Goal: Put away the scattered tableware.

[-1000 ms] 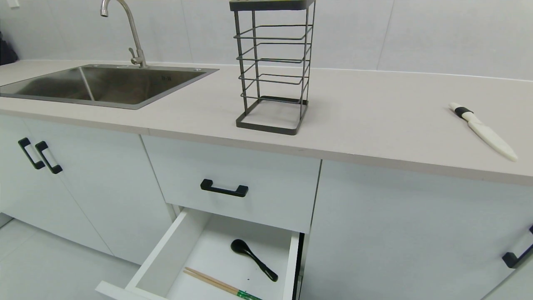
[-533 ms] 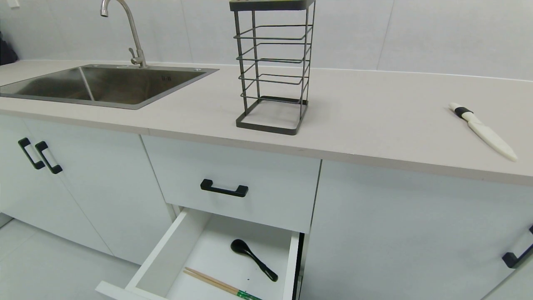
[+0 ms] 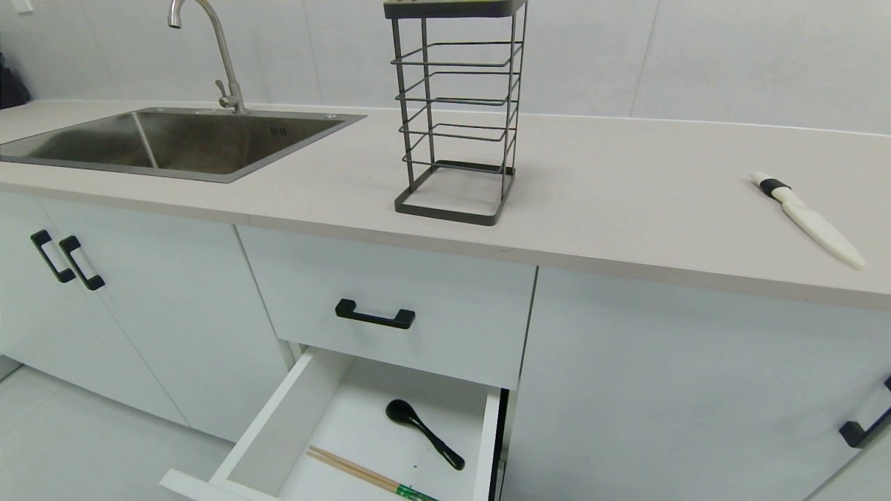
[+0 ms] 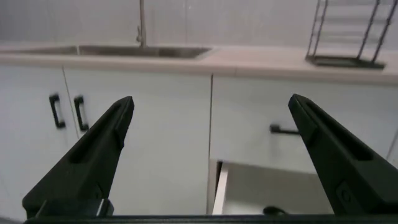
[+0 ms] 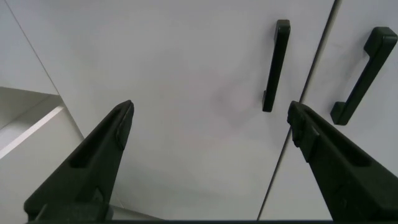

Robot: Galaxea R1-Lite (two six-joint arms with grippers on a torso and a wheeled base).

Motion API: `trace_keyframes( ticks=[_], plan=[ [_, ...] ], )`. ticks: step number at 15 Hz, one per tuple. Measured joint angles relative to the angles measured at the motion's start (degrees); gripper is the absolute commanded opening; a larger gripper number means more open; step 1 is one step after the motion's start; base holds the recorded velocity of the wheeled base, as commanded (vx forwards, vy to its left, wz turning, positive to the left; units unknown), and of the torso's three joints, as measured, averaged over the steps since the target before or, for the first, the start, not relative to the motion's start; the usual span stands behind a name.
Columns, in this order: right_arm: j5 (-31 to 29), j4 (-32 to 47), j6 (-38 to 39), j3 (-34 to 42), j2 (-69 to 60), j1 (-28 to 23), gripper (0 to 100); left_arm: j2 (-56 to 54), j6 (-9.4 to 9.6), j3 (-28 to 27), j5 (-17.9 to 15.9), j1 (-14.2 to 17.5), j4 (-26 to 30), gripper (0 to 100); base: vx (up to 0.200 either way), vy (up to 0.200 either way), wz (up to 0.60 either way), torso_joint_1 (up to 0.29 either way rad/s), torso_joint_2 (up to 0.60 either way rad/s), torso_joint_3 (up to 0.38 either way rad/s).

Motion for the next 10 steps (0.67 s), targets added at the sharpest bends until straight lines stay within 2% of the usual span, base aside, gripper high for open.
trace_keyframes(
  ticks=[2,3,6,9,10],
  plan=[
    [0.0,0.0,0.0,0.0,-0.3,0.0,100,3.0,-1.80,-0.8,-5.4,-0.2,6.9,100,0.000,0.000,0.00,0.000,0.00,0.000],
    [0.0,0.0,0.0,0.0,-0.3,0.1,100,4.7,-2.43,-0.9,-7.0,-0.2,8.1,100,0.000,0.000,0.00,0.000,0.00,0.000],
    [0.0,0.0,0.0,0.0,-0.4,0.1,100,12.7,-2.86,-0.5,-11.3,-0.2,10.0,100,0.000,0.000,0.00,0.000,0.00,0.000],
    [0.0,0.0,0.0,0.0,-0.4,0.1,100,22.5,-2.67,1.3,-14.1,-0.6,10.4,100,0.000,0.000,0.00,0.000,0.00,0.000],
    [0.0,0.0,0.0,0.0,-0.4,0.1,100,25.5,-2.67,2.2,-14.6,-1.7,10.4,100,0.000,0.000,0.00,0.000,0.00,0.000]
  ],
)
